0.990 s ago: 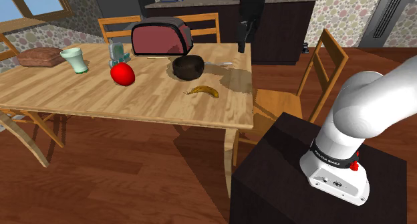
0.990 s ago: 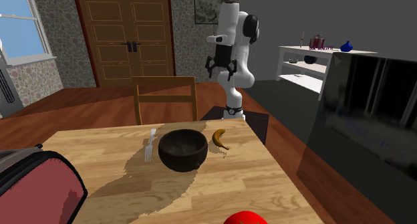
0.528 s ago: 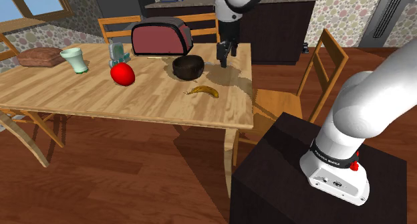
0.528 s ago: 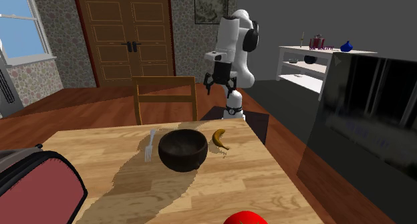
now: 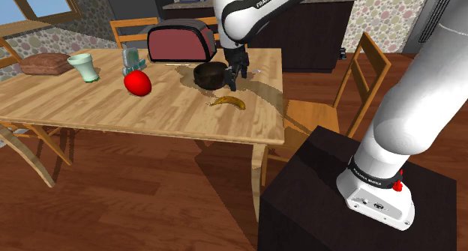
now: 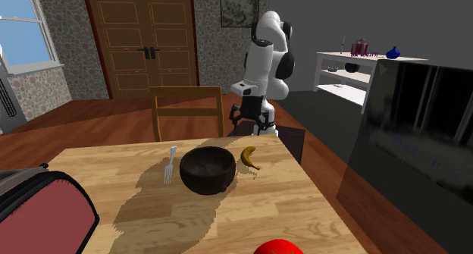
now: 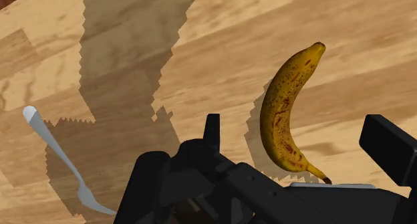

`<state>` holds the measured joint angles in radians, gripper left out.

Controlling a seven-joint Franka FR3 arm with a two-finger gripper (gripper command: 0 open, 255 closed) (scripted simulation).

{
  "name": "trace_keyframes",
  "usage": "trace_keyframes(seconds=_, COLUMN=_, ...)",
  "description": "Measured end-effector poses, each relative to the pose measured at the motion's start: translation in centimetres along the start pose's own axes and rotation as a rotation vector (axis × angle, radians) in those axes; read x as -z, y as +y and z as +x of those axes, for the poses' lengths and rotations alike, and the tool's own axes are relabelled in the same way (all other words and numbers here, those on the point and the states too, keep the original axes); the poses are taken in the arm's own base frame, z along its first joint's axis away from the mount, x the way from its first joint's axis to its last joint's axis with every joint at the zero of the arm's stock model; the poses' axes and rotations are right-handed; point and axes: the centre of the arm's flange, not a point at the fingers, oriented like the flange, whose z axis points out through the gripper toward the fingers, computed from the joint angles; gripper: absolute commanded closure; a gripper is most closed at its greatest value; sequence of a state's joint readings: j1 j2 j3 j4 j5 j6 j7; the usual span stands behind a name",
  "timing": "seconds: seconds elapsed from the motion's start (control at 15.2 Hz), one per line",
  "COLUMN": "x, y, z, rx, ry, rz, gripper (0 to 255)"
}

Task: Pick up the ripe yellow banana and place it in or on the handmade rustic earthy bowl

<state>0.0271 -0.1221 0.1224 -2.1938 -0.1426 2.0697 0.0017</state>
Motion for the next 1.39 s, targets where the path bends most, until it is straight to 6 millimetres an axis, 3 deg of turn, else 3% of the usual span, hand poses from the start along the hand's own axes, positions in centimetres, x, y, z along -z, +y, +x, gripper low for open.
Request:
trace_keyframes(seconds=0.2, x=-3.1, y=-0.9, z=2.9, rx=0.008, ry=-0.019, rz=-0.005, gripper=0)
trace_keyframes(seconds=0.4, x=-5.2, y=-1.3, z=4.4, rx=0.011, ry=-0.029, rz=-0.008, gripper=0)
trace_keyframes(seconds=0.79, x=-8.2, y=-1.2, z=4.2, rx=0.012, ry=-0.03, rz=-0.008, gripper=0)
trace_keyframes(seconds=1.19, x=-8.7, y=-1.2, z=4.3, rx=0.012, ry=-0.03, rz=-0.008, gripper=0)
trace_keyframes(seconds=1.25, x=-8.7, y=-1.2, z=4.3, rx=0.012, ry=-0.03, rz=-0.008, gripper=255)
trace_keyframes(seconds=1.39, x=-8.3, y=-1.6, z=4.4, rx=0.017, ry=-0.022, rz=-0.006, gripper=255)
